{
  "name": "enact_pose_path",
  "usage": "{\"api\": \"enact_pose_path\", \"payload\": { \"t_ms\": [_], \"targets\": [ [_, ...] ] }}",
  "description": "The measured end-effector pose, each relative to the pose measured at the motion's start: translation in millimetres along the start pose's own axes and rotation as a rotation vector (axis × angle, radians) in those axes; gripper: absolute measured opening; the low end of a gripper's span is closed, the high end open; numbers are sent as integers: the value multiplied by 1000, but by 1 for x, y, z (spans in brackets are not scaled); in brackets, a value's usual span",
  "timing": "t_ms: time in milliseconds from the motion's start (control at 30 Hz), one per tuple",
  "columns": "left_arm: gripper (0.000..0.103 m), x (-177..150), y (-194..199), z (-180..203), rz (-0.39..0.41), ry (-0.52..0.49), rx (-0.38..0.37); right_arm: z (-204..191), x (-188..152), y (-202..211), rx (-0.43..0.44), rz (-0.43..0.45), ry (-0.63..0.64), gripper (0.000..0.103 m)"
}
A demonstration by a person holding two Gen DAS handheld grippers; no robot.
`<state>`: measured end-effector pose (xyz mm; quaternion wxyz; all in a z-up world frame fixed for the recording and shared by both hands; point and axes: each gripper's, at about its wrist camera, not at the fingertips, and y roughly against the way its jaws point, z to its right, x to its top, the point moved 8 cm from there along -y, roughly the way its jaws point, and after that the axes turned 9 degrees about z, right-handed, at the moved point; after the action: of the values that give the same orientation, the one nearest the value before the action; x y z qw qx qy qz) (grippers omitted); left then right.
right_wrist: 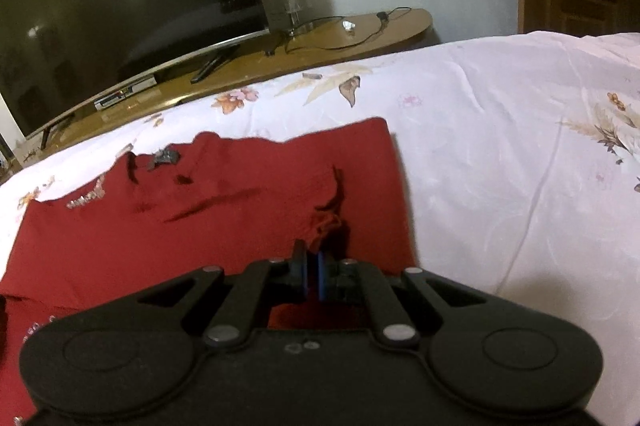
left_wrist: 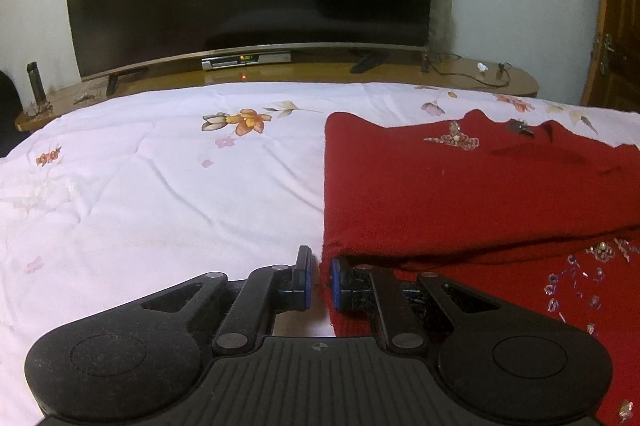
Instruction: Fold small clothes
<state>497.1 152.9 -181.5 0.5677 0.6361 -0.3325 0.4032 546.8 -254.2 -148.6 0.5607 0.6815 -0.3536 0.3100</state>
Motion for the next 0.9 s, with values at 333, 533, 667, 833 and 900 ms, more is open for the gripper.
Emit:
{"api": "enact_pose_path", "payload": {
  "t_ms": [333, 533, 667, 833, 900],
  "targets": [
    [52, 16, 40, -46, 75, 168, -88, 7, 4, 0, -4, 2, 4, 6],
    [34, 47, 19, 12, 103, 207, -279, 6, 0, -1, -1, -3, -6, 6],
    [34, 19, -25, 35, -43, 151, -238, 6, 1, -2, 7, -18, 6, 8],
    [34, 53, -23, 27, 35, 189, -274, 15, 26, 19, 16, 98, -21, 20],
    [34, 65, -36, 31, 38, 174, -275, 12, 33, 13, 32, 100, -31, 20]
  ]
}}
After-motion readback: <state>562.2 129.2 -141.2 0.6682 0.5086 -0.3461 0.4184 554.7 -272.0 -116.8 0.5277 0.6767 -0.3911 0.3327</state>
